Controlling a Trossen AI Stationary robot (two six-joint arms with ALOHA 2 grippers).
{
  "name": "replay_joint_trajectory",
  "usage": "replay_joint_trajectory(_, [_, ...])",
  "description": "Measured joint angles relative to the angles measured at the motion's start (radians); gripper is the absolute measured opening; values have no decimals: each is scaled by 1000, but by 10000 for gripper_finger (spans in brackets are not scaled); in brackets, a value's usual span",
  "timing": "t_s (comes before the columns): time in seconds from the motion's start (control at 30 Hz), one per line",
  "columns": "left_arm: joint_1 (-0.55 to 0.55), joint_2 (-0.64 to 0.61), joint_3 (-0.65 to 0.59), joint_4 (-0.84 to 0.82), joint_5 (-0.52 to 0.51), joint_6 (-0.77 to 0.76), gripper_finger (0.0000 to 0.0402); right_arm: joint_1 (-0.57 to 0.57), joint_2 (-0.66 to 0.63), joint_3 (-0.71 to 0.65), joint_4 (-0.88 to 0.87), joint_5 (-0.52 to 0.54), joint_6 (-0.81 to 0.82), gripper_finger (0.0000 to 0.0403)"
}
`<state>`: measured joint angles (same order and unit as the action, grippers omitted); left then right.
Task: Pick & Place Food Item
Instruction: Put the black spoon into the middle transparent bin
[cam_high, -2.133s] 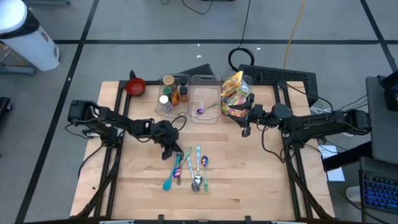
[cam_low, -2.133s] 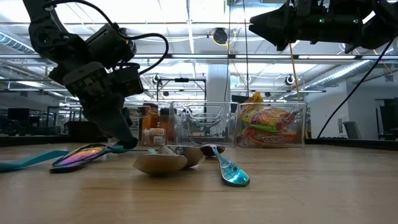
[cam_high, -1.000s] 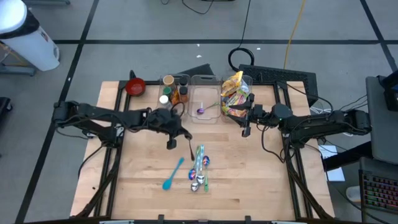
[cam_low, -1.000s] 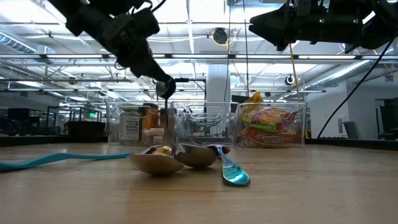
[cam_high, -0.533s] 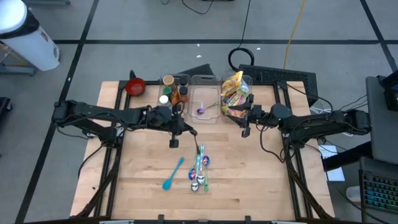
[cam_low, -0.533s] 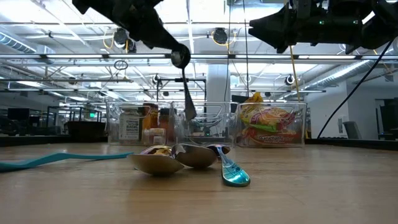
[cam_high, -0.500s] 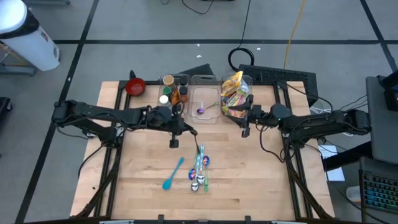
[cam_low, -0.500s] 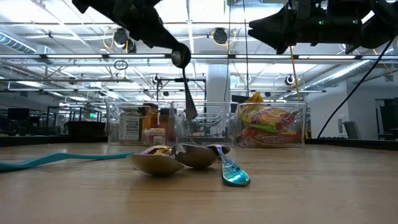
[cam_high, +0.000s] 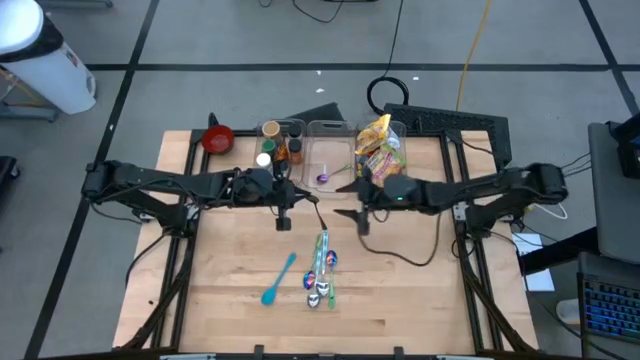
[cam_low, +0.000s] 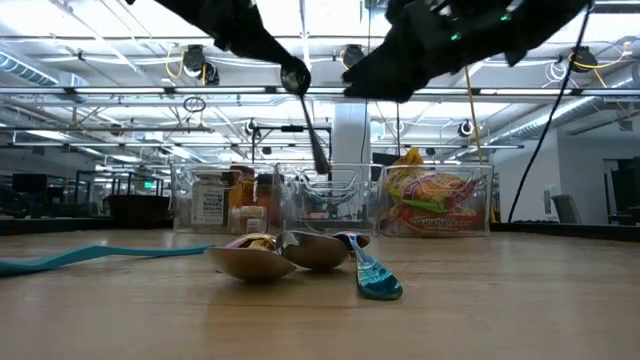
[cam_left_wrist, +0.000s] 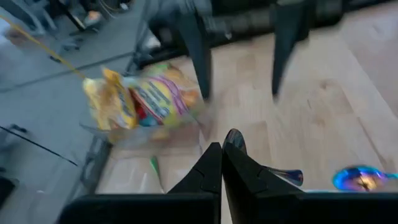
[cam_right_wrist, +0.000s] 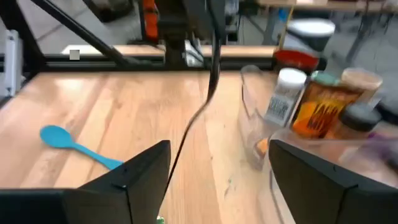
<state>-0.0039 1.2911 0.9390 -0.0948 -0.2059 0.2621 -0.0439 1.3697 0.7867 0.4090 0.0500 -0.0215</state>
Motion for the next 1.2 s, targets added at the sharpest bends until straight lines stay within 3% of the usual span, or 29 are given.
replay_joint_trajectory(0.07, [-6,-4,2,15,-28,3,4,-9,63,37,-4,-18,26,269])
replay_joint_trajectory(0.23, [-22,-19,0,3,-64,5,4,-32,183,115,-1,-183,90,256])
replay_joint_trajectory(0.63, [-25,-17,0,-8,-79,0,8,-41,354,224,-2,-186,107,203])
replay_joint_trajectory(0.97, [-25,-17,0,-23,-84,-8,7,-48,335,225,-8,-186,107,106])
replay_joint_trajectory(1.2, [-25,-17,0,-23,-84,-11,16,-49,337,225,-29,-185,25,11])
